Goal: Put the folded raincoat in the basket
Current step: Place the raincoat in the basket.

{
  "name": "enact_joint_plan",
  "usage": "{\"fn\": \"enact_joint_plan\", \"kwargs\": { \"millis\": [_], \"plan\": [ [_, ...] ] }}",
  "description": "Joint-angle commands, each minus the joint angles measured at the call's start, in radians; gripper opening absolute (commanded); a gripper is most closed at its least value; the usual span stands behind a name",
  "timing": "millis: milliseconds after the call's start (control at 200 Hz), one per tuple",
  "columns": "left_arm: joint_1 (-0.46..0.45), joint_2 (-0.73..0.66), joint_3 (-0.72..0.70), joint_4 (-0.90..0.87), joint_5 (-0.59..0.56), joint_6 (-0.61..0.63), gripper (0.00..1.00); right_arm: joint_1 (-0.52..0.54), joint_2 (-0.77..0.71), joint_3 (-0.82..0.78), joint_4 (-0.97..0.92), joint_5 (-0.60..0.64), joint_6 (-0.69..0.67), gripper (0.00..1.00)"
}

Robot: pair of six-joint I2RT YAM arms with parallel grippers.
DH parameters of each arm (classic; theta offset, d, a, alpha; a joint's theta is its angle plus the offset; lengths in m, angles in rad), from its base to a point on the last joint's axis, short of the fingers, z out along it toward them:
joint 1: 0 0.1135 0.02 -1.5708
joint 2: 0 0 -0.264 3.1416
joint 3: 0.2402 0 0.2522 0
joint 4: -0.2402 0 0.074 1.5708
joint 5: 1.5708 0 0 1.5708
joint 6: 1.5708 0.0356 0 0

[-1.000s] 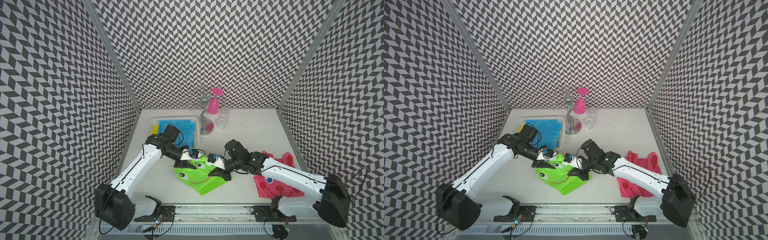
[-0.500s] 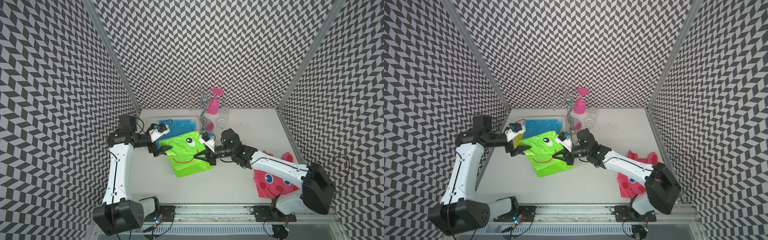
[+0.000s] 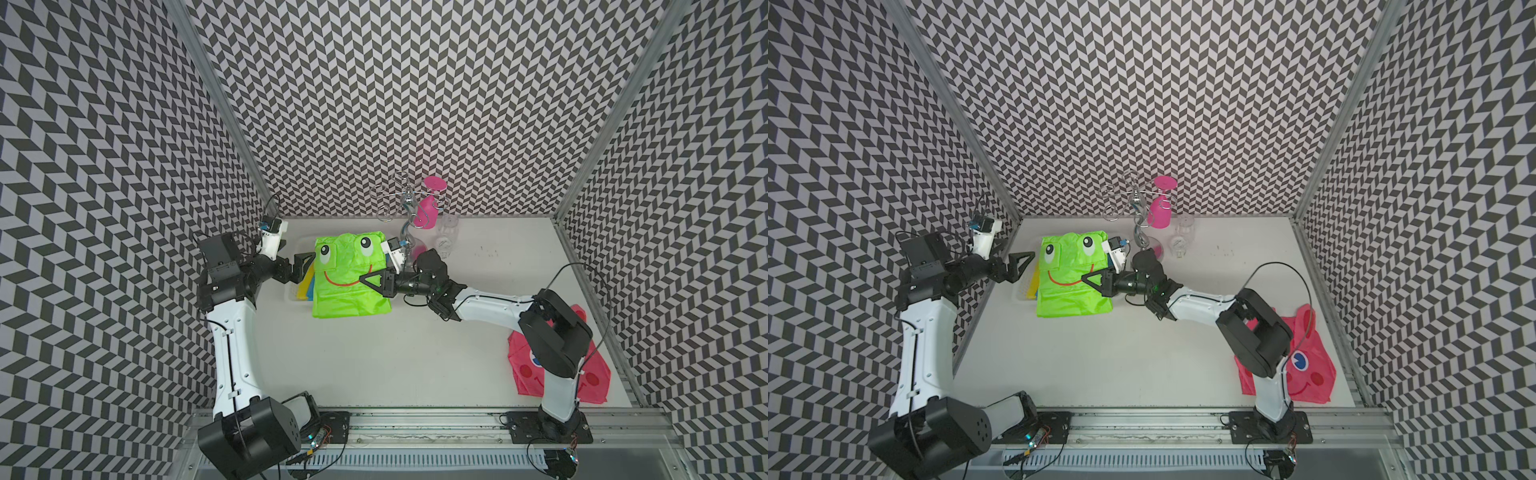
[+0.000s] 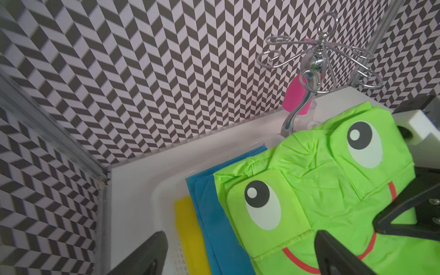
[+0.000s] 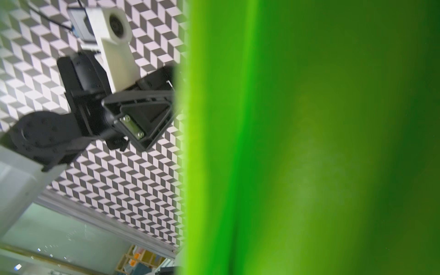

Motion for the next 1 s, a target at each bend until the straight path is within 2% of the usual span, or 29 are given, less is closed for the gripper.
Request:
{"fn": "enact_joint_plan", "kwargs": {
  "millis": [0,155,376,756,996],
  "plan": [
    [-0.001,0.006,-0.069,0.132,0.009,-0.065,1.00,0.004,0.044,0.018,0.191,0.060,0.150,0.00],
    [-0.017,0.019,-0.122,0.172,-0.071,-0.013,1.00,0.002,0.128,-0.004,0.335,0.069,0.294,0.00],
    [-0.060,0.026,-0.203,0.234,-0.138,0.024,1.00,-0.005,0.232,0.055,0.390,0.044,0.417,0.00],
    [-0.135,0.052,-0.265,0.315,-0.228,0.055,1.00,-0.056,0.299,0.179,0.301,0.013,0.417,0.00],
    [-0.211,0.065,-0.281,0.359,-0.310,0.055,1.00,-0.084,0.394,0.294,0.260,-0.037,0.427,0.00]
  ]
}}
